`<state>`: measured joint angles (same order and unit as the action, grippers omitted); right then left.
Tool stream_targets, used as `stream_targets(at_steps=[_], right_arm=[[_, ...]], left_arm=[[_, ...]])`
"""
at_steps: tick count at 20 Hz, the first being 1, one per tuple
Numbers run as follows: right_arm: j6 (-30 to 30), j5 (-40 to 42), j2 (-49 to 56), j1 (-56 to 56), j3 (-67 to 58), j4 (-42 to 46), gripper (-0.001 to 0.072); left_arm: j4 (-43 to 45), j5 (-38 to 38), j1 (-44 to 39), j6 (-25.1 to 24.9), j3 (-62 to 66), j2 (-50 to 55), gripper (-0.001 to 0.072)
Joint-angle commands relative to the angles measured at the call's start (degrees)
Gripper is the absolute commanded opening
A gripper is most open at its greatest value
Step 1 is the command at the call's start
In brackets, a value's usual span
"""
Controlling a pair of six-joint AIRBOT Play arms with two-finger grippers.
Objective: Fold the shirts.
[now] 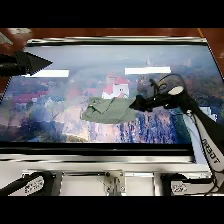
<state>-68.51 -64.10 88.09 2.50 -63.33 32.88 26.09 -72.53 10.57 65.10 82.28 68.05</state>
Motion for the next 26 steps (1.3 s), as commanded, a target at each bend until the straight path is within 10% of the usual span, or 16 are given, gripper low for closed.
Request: stream_targets(at_steps=[1,9,26], right_arm=[[-3.1,-7.6,-6.3,-5.8,-9.0,1.2,0.0068],[-13.4,-24.4,-9.4,-27.4,-30.4,19.4,0.0068],[0.3,-0.4,-9.3,-43.2,-34.2,20.7,0.0067]], left_arm=[[0.0,0.0,0.0,0.1,0.0,0.0,0.0042],[0.0,0.0,0.0,0.1,0.0,0.0,0.0042],[0.0,0.0,-1.7,1.8,0.0,-0.1,0.0042]])
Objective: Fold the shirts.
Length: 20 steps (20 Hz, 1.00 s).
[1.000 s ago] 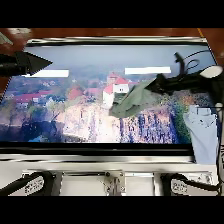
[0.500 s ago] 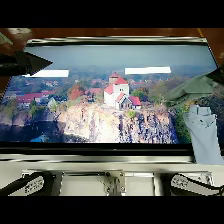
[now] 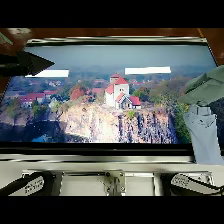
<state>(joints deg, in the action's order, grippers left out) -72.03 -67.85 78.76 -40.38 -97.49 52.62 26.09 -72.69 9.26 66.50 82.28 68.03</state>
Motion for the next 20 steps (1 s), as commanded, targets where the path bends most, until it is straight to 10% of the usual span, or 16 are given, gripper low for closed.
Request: stream_targets(at_steps=[1,20], right_arm=[[5.1,0.7,0.0,-0.3,-0.1,2.8,0.0067],[-10.3,-38.7,-1.8,-8.1,8.0,33.5,0.0068]], left_arm=[[0.0,0.2,-0.3,0.4,0.0,0.0,0.0042],[0.0,0.2,-0.3,-0.9,0.0,-0.1,0.0042]])
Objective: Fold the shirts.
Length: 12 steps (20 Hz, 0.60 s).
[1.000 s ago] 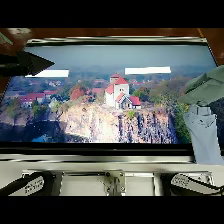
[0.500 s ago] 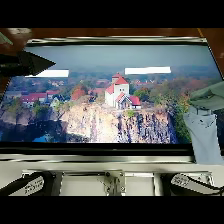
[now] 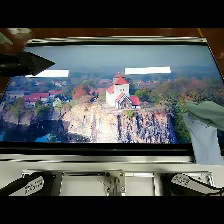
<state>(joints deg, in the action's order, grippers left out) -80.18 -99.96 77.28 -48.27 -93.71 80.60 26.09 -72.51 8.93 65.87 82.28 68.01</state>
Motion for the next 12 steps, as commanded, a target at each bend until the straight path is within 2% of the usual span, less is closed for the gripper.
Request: stream_targets(at_steps=[1,5,11,12], right_arm=[[-2.1,-6.6,-0.6,-0.2,7.0,7.7,0.0068],[-2.5,-6.3,-1.0,-0.2,16.0,17.0,0.0068],[-7.0,0.2,-1.0,-0.2,27.2,19.8,0.0069],[-7.3,0.9,-1.0,-0.2,28.5,19.8,0.0098]], left_arm=[[0.0,0.0,0.0,-0.3,0.0,-0.1,0.0042],[0.0,0.0,0.0,-0.3,0.0,-0.1,0.0042],[0.0,0.5,0.0,-0.3,0.0,-0.1,0.0042],[0.0,0.7,0.0,-0.3,0.0,-0.1,0.0042]])
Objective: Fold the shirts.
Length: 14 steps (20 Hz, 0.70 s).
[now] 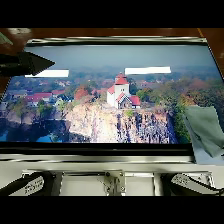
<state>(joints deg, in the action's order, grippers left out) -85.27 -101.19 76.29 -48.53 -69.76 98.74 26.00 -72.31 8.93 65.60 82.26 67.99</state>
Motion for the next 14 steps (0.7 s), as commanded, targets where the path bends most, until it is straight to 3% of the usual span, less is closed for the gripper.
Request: stream_targets(at_steps=[1,2,3,6,8,9,12,14], right_arm=[[-2.2,2.5,0.0,0.0,5.8,1.9,0.0252],[-2.0,2.7,0.0,0.0,6.3,2.9,0.0511],[-1.7,2.5,0.0,0.0,6.2,5.4,0.0588],[-0.6,0.6,0.0,0.1,2.7,14.2,0.0587],[-0.5,3.0,0.0,0.2,-4.8,9.6,0.0584],[-0.5,6.0,0.0,0.8,-9.4,3.7,0.0584],[-1.6,14.8,-0.1,7.1,-18.3,-14.4,0.0585],[-1.7,16.1,0.0,15.7,-18.7,-21.3,0.0585]], left_arm=[[0.0,0.7,0.0,0.0,0.1,0.0,0.0042],[0.0,0.9,0.0,0.0,0.1,0.0,0.0042],[0.0,1.0,0.0,0.0,0.1,0.0,0.0042],[0.1,1.7,0.0,0.0,0.0,0.2,0.0042],[3.8,1.9,-0.5,-1.0,0.1,0.7,0.004],[10.0,2.3,-1.6,0.8,0.1,1.0,0.0039],[39.2,1.8,-8.6,14.8,0.1,3.3,0.0039],[57.2,-2.0,-15.5,21.0,0.2,6.1,0.0039]])
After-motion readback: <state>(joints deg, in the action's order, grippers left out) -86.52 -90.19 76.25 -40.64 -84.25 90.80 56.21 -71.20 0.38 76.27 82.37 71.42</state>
